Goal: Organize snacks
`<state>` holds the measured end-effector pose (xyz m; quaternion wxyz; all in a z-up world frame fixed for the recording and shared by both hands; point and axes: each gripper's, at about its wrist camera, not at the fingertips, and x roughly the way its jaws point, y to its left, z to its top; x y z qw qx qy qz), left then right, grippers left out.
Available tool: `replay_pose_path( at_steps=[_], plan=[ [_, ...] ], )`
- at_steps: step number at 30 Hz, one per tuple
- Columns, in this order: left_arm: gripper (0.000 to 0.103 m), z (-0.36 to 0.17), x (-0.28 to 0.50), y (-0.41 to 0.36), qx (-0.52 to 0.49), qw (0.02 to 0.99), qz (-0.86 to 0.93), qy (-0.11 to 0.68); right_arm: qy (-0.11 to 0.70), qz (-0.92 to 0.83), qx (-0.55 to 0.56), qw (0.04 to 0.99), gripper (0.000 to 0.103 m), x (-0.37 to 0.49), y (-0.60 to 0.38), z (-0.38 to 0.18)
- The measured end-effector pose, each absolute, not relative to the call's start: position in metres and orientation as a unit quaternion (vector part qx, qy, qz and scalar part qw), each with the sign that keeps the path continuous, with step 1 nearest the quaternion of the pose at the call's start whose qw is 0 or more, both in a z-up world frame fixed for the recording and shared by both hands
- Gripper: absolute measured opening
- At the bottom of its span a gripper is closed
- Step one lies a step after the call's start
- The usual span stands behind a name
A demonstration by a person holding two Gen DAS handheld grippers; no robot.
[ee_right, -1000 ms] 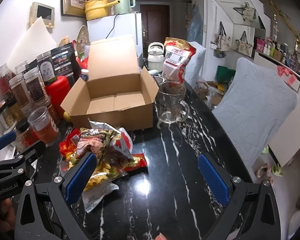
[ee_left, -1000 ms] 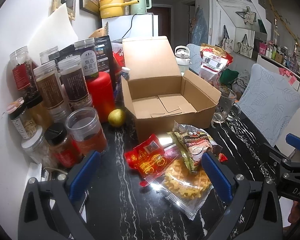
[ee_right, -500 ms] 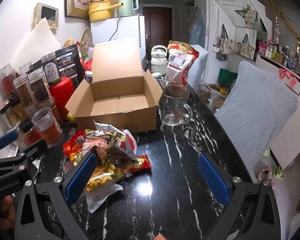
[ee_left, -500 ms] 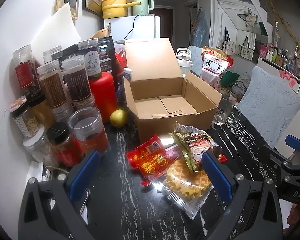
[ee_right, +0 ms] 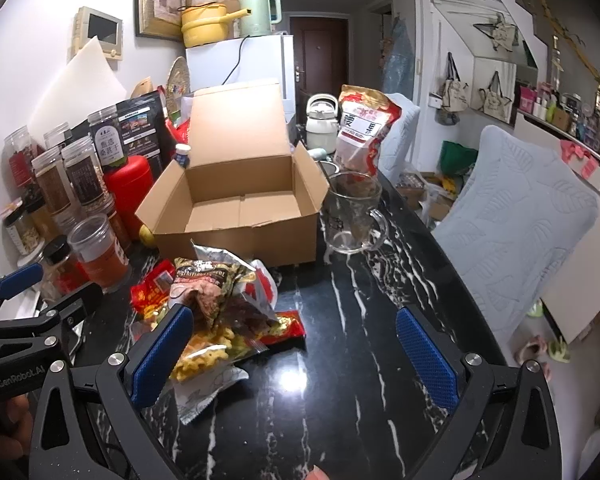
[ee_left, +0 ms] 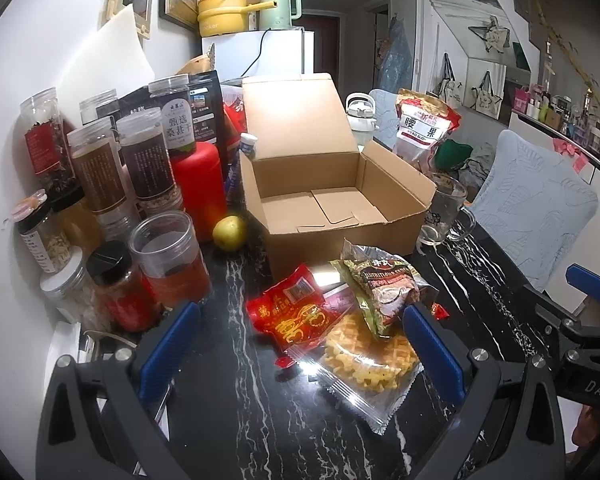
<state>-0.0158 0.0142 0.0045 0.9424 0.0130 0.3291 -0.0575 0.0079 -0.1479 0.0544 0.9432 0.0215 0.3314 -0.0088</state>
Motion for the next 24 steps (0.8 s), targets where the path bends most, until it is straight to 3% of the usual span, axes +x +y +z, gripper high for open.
replay_pose_path(
  at_steps=[24],
  plan=[
    [0.103, -0.037, -0.016, 0.027, 0.003, 0.925, -0.095, 0.367, 0.377, 0.051, 0.032, 0.924, 0.103, 0.016, -0.144, 0.004]
  ],
)
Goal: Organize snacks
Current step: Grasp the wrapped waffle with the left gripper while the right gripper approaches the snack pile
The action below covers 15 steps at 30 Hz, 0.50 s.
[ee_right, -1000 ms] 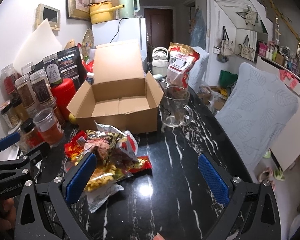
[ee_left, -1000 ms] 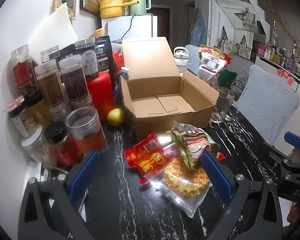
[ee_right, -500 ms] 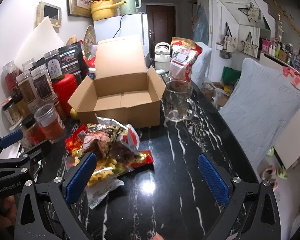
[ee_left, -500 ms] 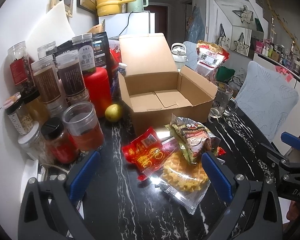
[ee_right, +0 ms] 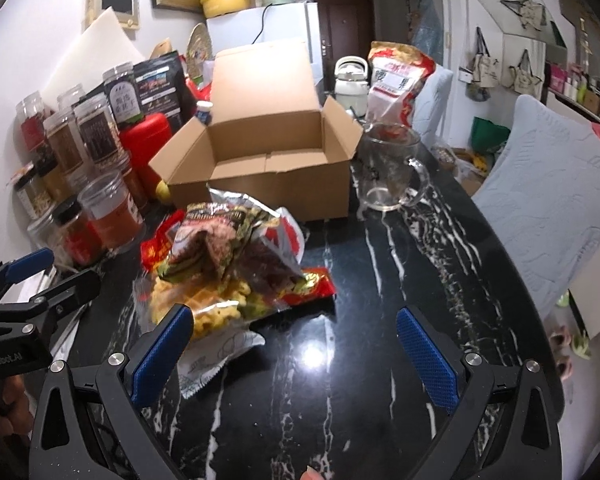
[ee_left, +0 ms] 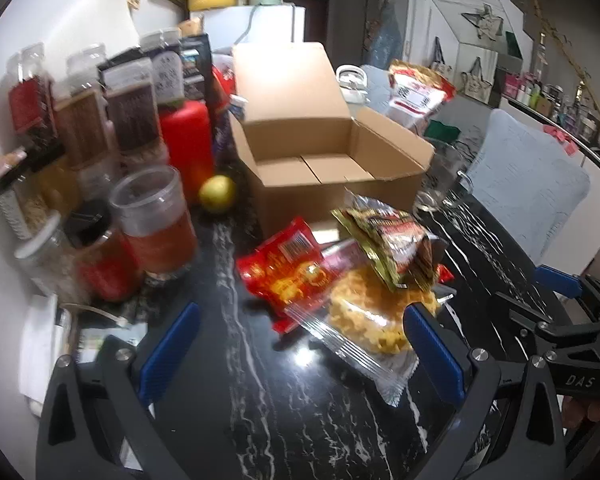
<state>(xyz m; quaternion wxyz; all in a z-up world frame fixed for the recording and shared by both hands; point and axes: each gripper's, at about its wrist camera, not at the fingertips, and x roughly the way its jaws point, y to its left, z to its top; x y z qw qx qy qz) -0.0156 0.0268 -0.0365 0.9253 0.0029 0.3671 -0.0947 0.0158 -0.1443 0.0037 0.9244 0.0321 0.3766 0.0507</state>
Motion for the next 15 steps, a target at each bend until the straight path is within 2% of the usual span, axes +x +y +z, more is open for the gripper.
replay_pose_path(
  at_steps=[15],
  plan=[
    [0.103, -0.063, 0.014, -0.013, 0.039, 0.898, -0.199, 0.391, 0.407, 0.055, 0.044, 0.911, 0.103, 0.027, -0.163, -0.027]
  ],
)
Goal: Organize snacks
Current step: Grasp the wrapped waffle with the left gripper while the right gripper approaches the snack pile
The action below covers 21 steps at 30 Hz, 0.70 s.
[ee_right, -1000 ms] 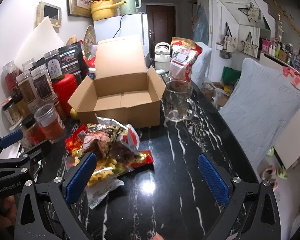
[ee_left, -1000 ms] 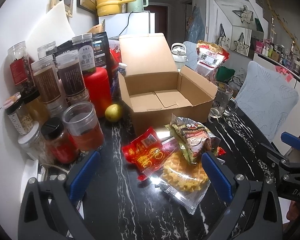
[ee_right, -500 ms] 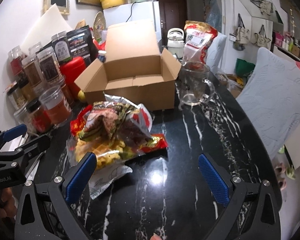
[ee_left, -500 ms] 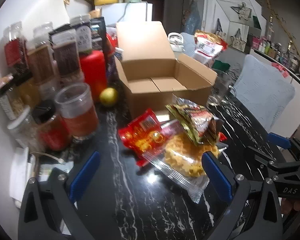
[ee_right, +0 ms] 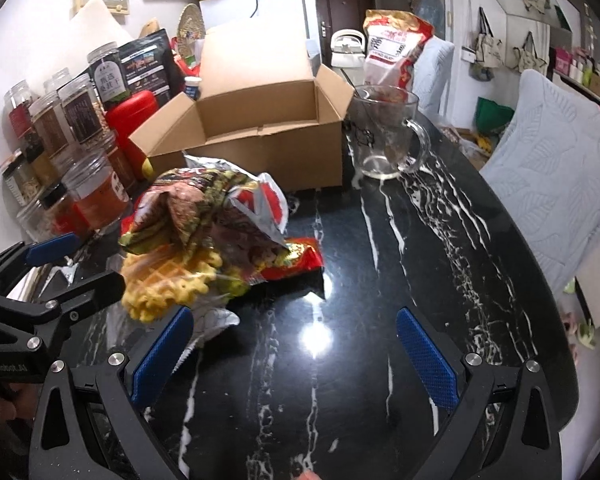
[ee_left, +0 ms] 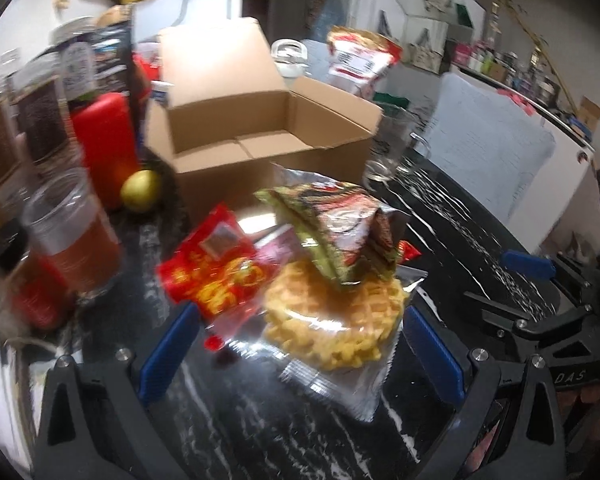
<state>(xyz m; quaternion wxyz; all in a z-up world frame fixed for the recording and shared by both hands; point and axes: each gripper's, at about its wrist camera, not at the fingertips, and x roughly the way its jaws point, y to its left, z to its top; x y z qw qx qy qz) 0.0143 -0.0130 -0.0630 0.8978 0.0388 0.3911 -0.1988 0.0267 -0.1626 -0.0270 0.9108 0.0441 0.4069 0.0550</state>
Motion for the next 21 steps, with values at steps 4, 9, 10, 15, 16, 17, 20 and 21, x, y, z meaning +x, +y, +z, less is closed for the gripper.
replay_pose_path(
  at_steps=[4, 9, 10, 15, 16, 17, 20, 21],
  plan=[
    [0.103, -0.067, 0.027, -0.022, 0.047, 0.886, -0.228, 0.402, 0.411, 0.052, 0.055, 0.908, 0.103, 0.031, -0.171, -0.031],
    [0.103, -0.078, 0.041, -0.032, 0.053, 0.864, -0.258, 0.429, 0.415, 0.047, 0.062, 0.907, 0.103, 0.036, -0.179, -0.035],
    [0.103, -0.081, 0.044, -0.035, 0.062, 0.862, -0.257, 0.433, 0.415, 0.046, 0.063, 0.906, 0.103, 0.037, -0.180, -0.035],
    [0.103, -0.089, 0.047, -0.045, 0.083, 0.855, -0.265, 0.438, 0.418, 0.041, 0.065, 0.905, 0.103, 0.042, -0.185, -0.037],
    [0.103, -0.092, 0.049, -0.046, 0.091, 0.853, -0.262, 0.441, 0.419, 0.041, 0.065, 0.905, 0.103, 0.043, -0.185, -0.038],
    [0.103, -0.096, 0.051, -0.047, 0.099, 0.851, -0.259, 0.447, 0.421, 0.041, 0.065, 0.904, 0.103, 0.044, -0.185, -0.039],
    [0.101, -0.105, 0.056, -0.049, 0.102, 0.844, -0.254, 0.460, 0.424, 0.041, 0.064, 0.903, 0.103, 0.046, -0.185, -0.040],
    [0.096, -0.104, 0.055, -0.047, 0.095, 0.846, -0.255, 0.458, 0.424, 0.040, 0.063, 0.903, 0.103, 0.046, -0.185, -0.040]
  ],
)
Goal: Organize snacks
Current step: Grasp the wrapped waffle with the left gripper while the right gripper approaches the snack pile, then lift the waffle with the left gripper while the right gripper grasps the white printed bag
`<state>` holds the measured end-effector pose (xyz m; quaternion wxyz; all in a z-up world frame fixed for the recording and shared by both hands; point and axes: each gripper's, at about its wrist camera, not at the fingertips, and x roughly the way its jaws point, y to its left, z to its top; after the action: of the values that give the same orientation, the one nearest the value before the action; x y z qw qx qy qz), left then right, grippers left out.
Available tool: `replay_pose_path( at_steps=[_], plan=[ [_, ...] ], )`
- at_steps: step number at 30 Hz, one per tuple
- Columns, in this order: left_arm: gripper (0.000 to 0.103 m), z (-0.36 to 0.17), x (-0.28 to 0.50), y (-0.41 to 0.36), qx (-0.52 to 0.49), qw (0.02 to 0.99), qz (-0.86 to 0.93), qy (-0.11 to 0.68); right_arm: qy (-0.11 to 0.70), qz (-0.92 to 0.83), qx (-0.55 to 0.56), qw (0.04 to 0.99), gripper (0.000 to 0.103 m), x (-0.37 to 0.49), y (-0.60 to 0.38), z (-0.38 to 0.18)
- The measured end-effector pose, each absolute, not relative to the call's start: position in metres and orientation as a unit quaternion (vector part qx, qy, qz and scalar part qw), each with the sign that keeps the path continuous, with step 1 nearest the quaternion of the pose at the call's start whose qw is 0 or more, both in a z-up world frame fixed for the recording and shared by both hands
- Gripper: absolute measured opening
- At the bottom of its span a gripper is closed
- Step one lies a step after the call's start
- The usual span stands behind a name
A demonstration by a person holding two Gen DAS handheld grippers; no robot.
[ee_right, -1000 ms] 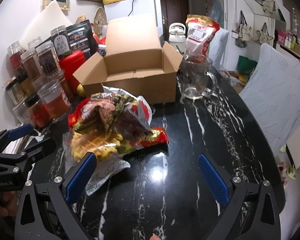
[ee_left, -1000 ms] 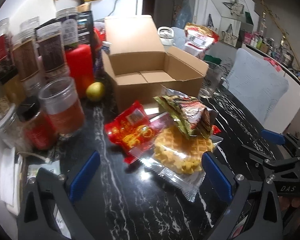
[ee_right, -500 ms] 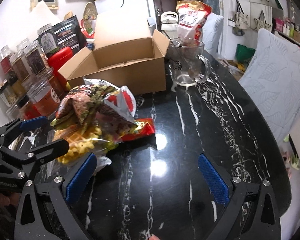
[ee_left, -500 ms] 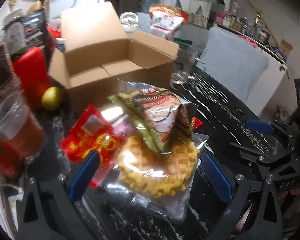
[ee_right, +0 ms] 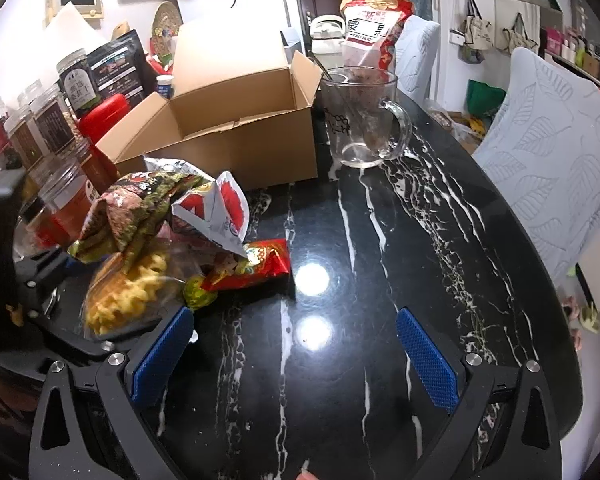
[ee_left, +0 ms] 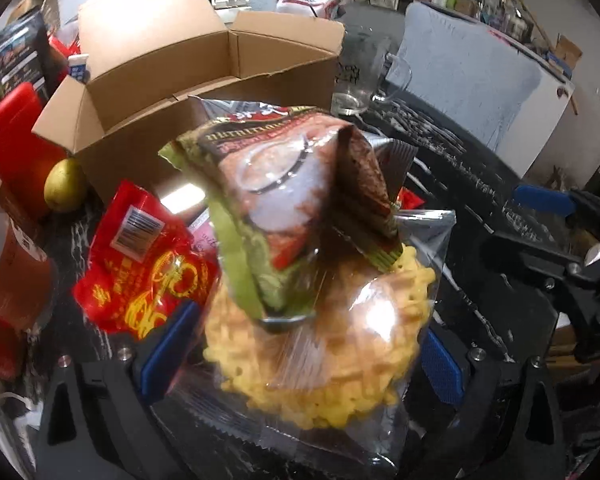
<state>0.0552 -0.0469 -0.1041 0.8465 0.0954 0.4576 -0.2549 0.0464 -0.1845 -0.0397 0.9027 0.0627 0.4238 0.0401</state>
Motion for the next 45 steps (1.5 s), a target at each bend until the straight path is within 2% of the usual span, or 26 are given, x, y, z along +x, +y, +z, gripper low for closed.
replay_pose_path(
  at_steps=[3, 8, 24, 45],
  plan=[
    [0.085, -0.096, 0.052, -0.041, 0.085, 0.854, -0.253, 0.447, 0.423, 0.039, 0.062, 0.903, 0.103, 0.047, -0.184, -0.039],
    [0.082, -0.087, 0.045, -0.033, 0.081, 0.858, -0.247, 0.443, 0.423, 0.042, 0.066, 0.903, 0.103, 0.048, -0.184, -0.039],
    [0.081, -0.050, 0.002, 0.012, 0.067, 0.893, -0.185, 0.404, 0.425, 0.102, 0.068, 0.897, 0.103, 0.046, -0.156, -0.039],
    [0.081, -0.076, -0.013, 0.064, 0.020, 0.897, -0.120, 0.424, 0.474, 0.190, -0.010, 0.860, 0.103, 0.073, -0.069, -0.079]
  ],
)
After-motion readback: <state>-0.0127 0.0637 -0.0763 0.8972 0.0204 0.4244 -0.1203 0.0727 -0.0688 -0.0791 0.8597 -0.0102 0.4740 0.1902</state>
